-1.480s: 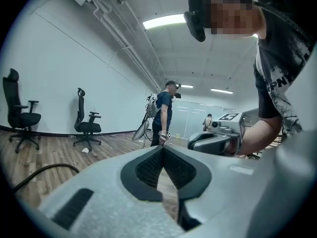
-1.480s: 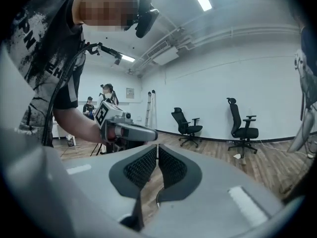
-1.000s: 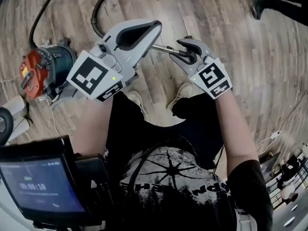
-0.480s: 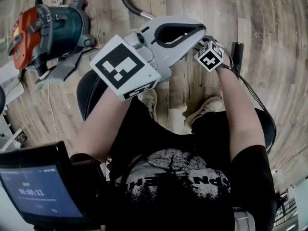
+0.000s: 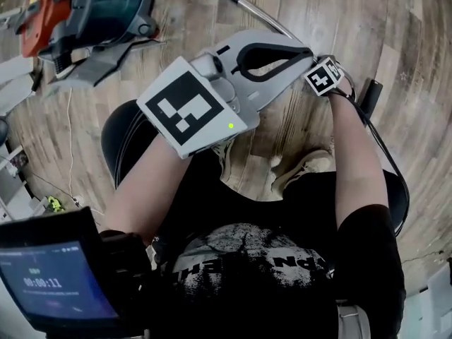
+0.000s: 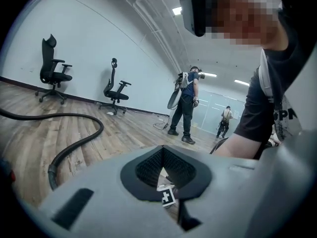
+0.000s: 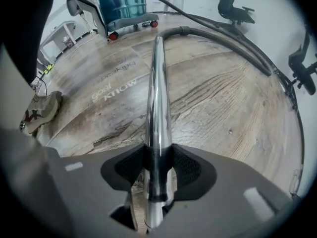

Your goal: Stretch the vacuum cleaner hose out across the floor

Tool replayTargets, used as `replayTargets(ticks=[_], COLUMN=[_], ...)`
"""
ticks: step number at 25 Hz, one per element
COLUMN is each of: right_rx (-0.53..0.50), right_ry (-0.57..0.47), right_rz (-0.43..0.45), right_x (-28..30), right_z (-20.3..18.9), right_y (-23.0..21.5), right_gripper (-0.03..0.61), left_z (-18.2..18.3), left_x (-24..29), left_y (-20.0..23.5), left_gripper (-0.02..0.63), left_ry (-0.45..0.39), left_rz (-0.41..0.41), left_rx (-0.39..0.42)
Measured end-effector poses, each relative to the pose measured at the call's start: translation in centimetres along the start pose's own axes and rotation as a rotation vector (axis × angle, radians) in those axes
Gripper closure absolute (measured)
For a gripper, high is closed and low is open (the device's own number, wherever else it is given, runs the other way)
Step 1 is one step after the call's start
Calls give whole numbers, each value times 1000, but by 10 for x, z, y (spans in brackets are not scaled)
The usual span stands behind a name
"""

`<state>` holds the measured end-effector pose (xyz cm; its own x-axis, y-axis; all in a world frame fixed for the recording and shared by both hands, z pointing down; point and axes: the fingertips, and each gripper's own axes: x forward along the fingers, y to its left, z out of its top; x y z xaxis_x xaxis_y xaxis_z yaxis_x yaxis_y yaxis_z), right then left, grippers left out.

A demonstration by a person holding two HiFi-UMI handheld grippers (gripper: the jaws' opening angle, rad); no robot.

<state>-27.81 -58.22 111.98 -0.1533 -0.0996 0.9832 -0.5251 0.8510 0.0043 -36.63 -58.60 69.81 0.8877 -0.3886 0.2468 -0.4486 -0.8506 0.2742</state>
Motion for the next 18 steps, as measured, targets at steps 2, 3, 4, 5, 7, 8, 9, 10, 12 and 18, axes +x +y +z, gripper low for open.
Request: replayTargets(ticks=[2,3,4,5,7,8,9,10,12,18], right_rx=[13,12,11,10,10,9,9,9,10,-8], right_ry=[13,12,12,13,21,22,22,23,28,71], right_rz=[6,14,18,17,8,3,-2,-4,-4,12], right_x=[-1,-2,-2,-3,-2,-2,-2,-3,-6,-22], right_z=[-3,-3,-3,-3,-4,-4,-4,-4,-4,2], right_y=[-1,0,0,0,-1,-1,-1,-1,0,-2], right_gripper=[406,402,400,402,402,402,402,402,402,402], left_z=[3,3,3,2,-3,-6,-10,-15,-25,-51], left_x=[0,0,1,1,2,3,4,4,5,17], left_y=[-6,-7,-6,-4,1,4,6,8,11,28], left_gripper=[612,612,612,612,612,612,612,612,612,612], left_ry=[5,2,-1,-3,3,11,23,38,62,89], left_rz=[-9,-7,-2,4,16,23,29,34,41,48], left_rx=[11,6,-6,-19,-35,-38,-43,-51,-66,-203])
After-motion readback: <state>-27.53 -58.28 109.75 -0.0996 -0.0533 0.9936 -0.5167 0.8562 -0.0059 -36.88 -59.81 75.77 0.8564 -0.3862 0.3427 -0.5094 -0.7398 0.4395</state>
